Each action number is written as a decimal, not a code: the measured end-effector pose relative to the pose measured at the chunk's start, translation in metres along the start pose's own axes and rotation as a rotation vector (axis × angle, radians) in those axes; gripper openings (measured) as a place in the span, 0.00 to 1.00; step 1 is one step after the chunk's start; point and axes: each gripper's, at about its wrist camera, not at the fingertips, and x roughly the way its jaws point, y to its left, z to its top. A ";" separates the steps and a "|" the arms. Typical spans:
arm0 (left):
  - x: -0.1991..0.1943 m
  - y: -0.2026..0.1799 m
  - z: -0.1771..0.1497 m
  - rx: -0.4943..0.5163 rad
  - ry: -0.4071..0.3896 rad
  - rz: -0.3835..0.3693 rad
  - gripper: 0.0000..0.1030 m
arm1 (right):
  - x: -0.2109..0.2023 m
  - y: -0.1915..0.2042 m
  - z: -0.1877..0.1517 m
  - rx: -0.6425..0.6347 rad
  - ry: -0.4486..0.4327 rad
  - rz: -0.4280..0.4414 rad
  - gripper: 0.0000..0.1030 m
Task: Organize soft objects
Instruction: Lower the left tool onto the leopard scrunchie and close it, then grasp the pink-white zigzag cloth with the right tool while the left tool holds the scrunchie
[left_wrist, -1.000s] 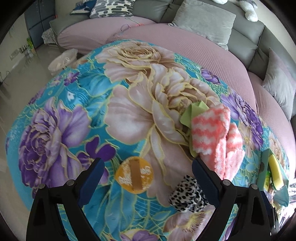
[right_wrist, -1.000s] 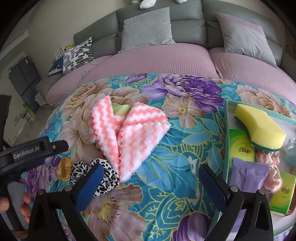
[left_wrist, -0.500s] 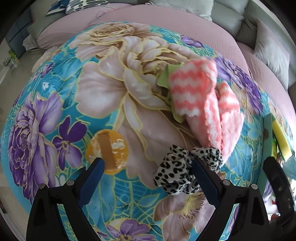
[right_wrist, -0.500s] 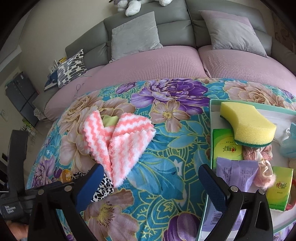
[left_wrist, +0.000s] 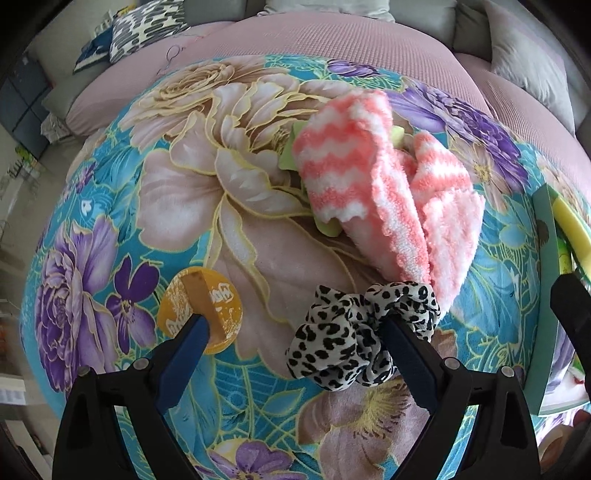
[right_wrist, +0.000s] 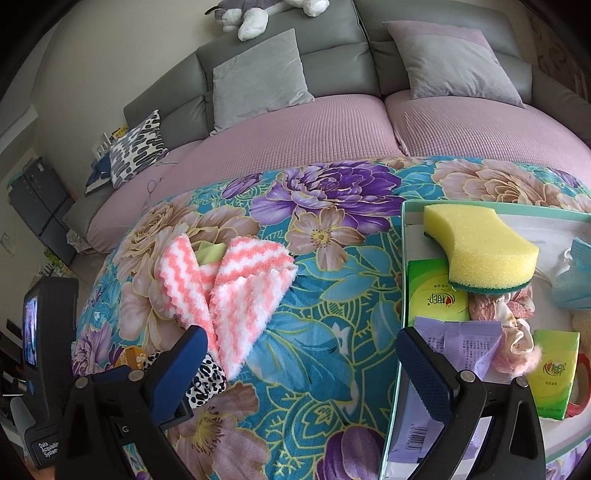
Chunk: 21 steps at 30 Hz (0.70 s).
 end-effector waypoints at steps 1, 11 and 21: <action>-0.003 -0.001 -0.001 0.006 -0.003 -0.007 0.87 | 0.000 0.000 0.000 0.000 0.001 0.001 1.00; -0.016 -0.009 -0.006 0.014 -0.019 -0.139 0.37 | -0.001 -0.002 0.000 0.005 -0.003 0.000 1.00; -0.029 0.049 -0.001 -0.164 -0.107 -0.183 0.35 | -0.001 -0.004 0.001 0.008 -0.004 0.001 1.00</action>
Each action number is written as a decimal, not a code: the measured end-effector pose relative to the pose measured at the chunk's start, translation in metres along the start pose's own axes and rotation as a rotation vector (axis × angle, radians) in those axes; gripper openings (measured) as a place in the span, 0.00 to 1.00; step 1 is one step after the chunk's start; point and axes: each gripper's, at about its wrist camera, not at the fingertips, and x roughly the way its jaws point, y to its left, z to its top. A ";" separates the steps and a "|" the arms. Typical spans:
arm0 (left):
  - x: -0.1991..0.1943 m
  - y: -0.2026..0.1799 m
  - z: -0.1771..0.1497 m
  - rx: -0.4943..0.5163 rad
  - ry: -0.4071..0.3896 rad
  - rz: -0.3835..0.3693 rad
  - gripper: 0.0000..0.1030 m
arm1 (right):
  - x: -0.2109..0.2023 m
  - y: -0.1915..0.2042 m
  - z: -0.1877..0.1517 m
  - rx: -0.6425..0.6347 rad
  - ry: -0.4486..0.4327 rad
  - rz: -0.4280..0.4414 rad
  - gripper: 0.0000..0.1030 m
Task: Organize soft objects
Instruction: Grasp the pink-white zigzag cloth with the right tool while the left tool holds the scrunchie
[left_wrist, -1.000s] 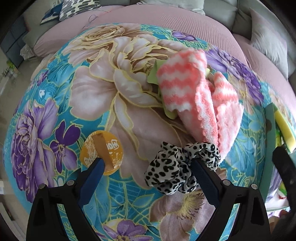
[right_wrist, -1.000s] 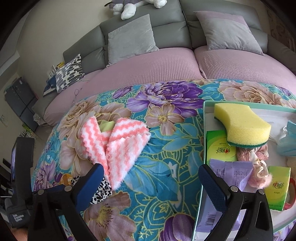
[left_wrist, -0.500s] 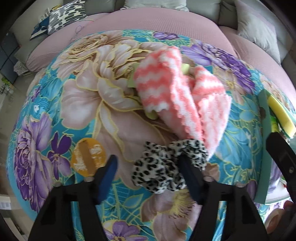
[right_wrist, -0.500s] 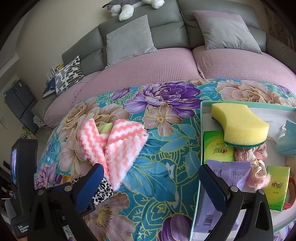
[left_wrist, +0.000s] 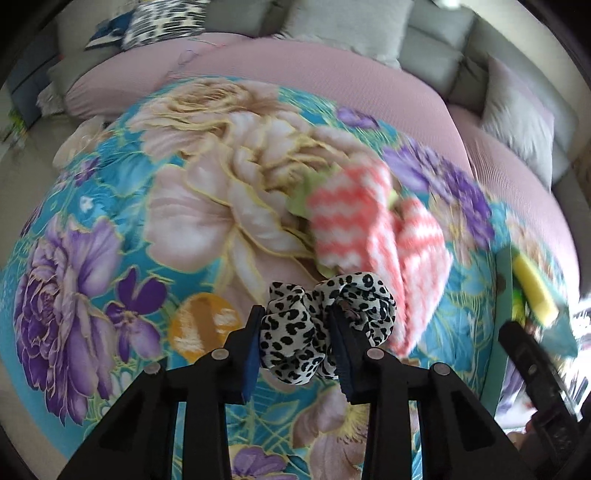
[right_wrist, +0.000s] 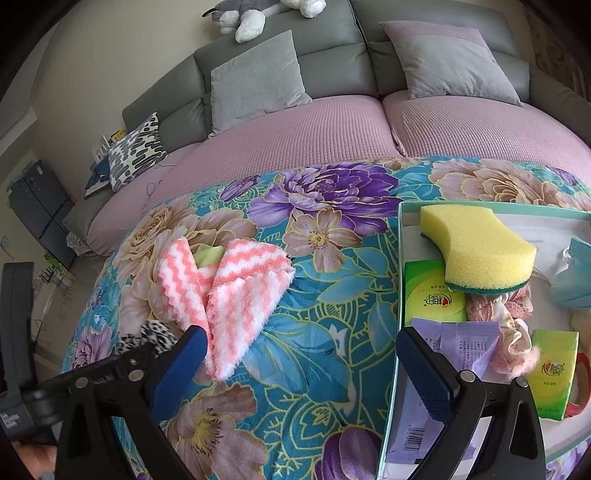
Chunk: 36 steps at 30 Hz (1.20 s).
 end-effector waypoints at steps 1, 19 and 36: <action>-0.003 0.006 0.002 -0.019 -0.013 0.001 0.34 | 0.000 0.000 0.000 0.001 0.000 0.000 1.00; -0.030 0.061 0.010 -0.202 -0.095 0.024 0.34 | 0.038 0.054 -0.016 -0.180 0.073 0.063 0.96; -0.023 0.059 0.009 -0.199 -0.069 0.012 0.34 | 0.063 0.064 -0.025 -0.206 0.110 0.064 0.29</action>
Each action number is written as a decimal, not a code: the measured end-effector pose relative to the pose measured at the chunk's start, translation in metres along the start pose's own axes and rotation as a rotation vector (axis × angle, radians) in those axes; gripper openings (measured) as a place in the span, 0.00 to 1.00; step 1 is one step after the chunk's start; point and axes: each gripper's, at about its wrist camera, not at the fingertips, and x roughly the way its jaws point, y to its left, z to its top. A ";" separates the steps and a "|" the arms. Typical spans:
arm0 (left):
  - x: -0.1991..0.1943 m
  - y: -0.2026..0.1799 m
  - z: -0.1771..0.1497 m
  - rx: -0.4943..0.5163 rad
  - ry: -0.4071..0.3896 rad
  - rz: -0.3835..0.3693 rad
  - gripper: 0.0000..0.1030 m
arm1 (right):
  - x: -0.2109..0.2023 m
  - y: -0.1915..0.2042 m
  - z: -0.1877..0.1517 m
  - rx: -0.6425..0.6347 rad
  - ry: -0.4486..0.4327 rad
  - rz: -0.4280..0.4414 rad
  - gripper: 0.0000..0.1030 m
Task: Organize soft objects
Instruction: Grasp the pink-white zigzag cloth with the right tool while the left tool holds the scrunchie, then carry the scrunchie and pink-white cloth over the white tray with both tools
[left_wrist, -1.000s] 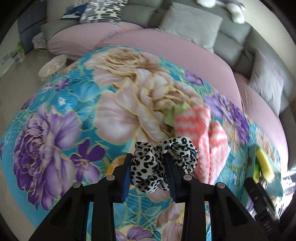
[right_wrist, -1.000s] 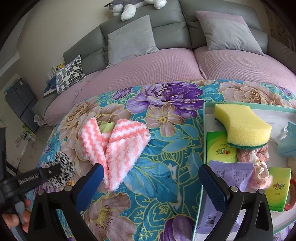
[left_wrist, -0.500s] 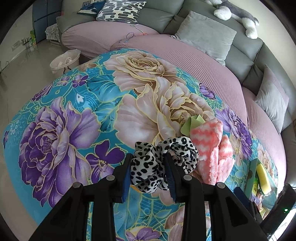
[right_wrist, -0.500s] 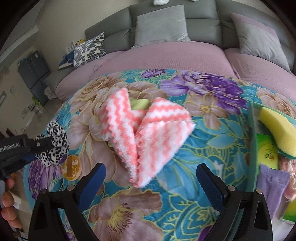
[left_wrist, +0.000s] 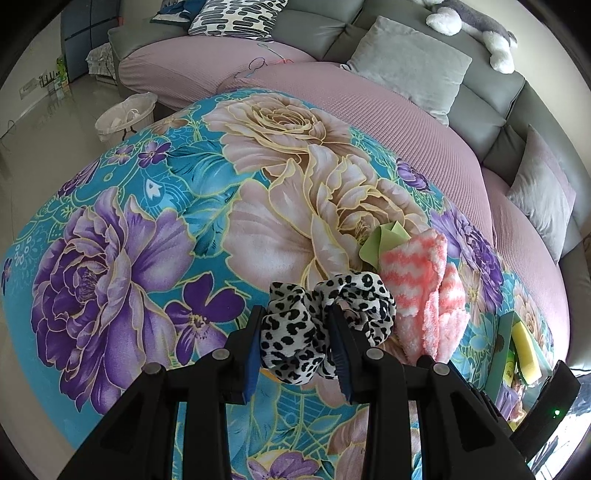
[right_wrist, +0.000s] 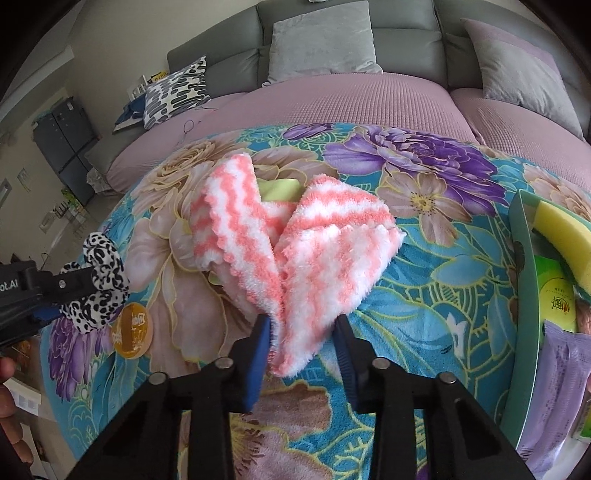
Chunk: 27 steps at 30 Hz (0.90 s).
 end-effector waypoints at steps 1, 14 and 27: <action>0.000 -0.001 0.000 0.002 0.001 -0.001 0.34 | 0.000 0.000 0.000 0.001 -0.001 0.003 0.23; -0.024 -0.012 0.004 0.019 -0.060 -0.057 0.34 | -0.038 -0.004 0.007 0.032 -0.119 0.096 0.09; -0.046 -0.028 0.005 0.047 -0.116 -0.095 0.34 | -0.110 -0.014 0.016 0.070 -0.311 0.137 0.08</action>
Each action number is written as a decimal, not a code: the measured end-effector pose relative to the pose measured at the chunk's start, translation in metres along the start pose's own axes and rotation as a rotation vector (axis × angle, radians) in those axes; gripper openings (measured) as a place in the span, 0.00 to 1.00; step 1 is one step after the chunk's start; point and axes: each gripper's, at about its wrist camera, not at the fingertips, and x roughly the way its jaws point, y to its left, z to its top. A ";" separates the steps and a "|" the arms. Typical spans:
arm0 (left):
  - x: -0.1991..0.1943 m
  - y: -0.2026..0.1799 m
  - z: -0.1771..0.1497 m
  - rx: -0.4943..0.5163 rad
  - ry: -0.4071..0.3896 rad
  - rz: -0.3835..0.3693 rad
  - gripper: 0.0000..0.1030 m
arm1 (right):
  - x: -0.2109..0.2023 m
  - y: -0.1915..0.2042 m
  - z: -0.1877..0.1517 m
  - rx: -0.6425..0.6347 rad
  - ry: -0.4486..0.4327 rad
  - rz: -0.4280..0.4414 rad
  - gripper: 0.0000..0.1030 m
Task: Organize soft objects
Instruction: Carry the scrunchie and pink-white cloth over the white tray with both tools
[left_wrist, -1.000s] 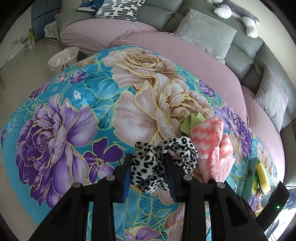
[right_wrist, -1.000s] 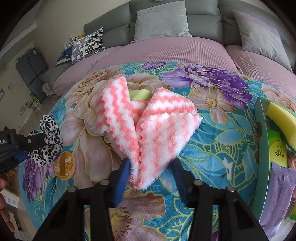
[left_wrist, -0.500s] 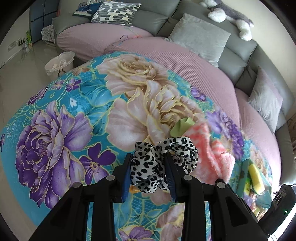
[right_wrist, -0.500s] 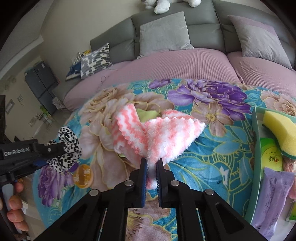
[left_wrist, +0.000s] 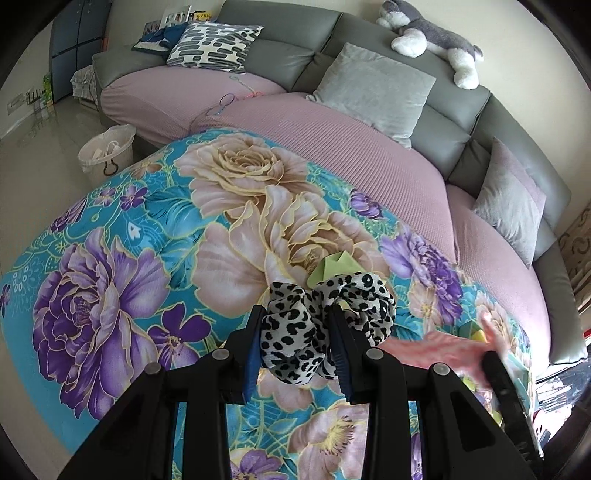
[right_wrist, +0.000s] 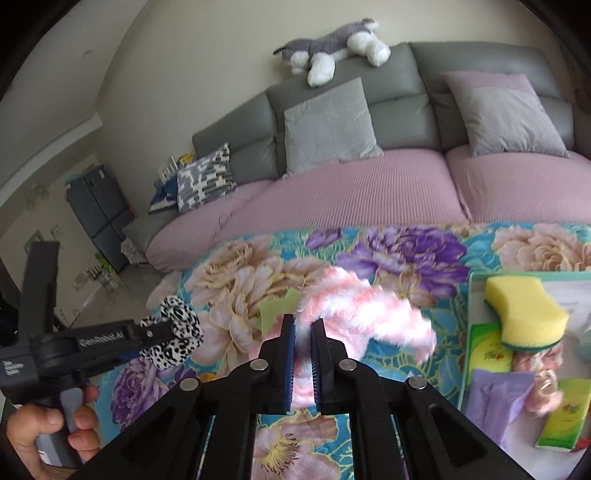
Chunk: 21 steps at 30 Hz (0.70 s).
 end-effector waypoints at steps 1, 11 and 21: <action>-0.001 -0.001 0.000 0.003 -0.004 -0.002 0.34 | -0.007 0.000 0.003 0.002 -0.019 -0.001 0.08; -0.015 -0.021 0.001 0.028 -0.036 -0.033 0.34 | -0.067 -0.020 0.022 0.047 -0.178 -0.035 0.08; -0.024 -0.065 -0.008 0.107 -0.056 -0.073 0.34 | -0.117 -0.063 0.027 0.129 -0.285 -0.137 0.08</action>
